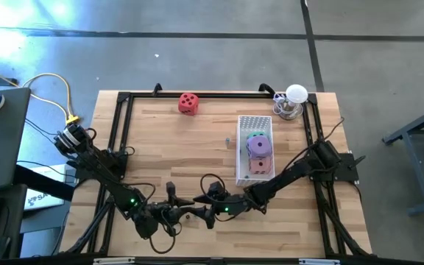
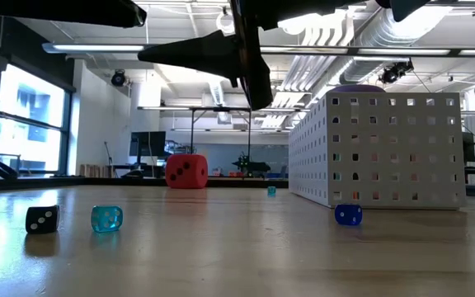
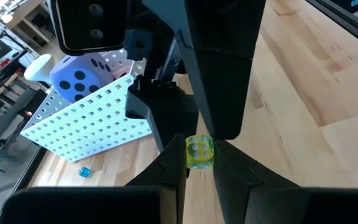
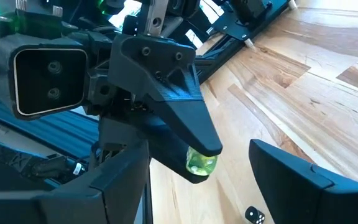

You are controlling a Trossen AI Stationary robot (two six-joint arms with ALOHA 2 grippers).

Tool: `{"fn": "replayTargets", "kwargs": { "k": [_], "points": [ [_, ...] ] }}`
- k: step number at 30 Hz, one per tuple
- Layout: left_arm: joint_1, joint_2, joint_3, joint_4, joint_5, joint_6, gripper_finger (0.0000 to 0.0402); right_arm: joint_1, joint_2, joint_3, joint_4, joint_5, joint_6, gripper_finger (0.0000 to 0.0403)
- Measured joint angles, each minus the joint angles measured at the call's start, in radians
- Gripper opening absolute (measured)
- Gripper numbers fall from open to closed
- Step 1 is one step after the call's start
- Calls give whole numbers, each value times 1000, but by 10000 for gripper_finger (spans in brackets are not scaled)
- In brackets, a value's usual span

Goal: Pick & Place Dice
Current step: Put the light green die into the white bin

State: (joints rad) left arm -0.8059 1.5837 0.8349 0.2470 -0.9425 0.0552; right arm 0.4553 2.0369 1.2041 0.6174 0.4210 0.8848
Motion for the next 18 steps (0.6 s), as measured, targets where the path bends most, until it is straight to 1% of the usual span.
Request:
{"fn": "replayTargets", "kwargs": {
  "k": [5, 18],
  "points": [
    [0, 0, 0, 0, 0, -3, 54, 0, 0, 0, 0, 0, -19, 227],
    [-1, 0, -1, -2, 2, 1, 54, -1, 0, 0, 0, -1, -51, 97]
  ]
}}
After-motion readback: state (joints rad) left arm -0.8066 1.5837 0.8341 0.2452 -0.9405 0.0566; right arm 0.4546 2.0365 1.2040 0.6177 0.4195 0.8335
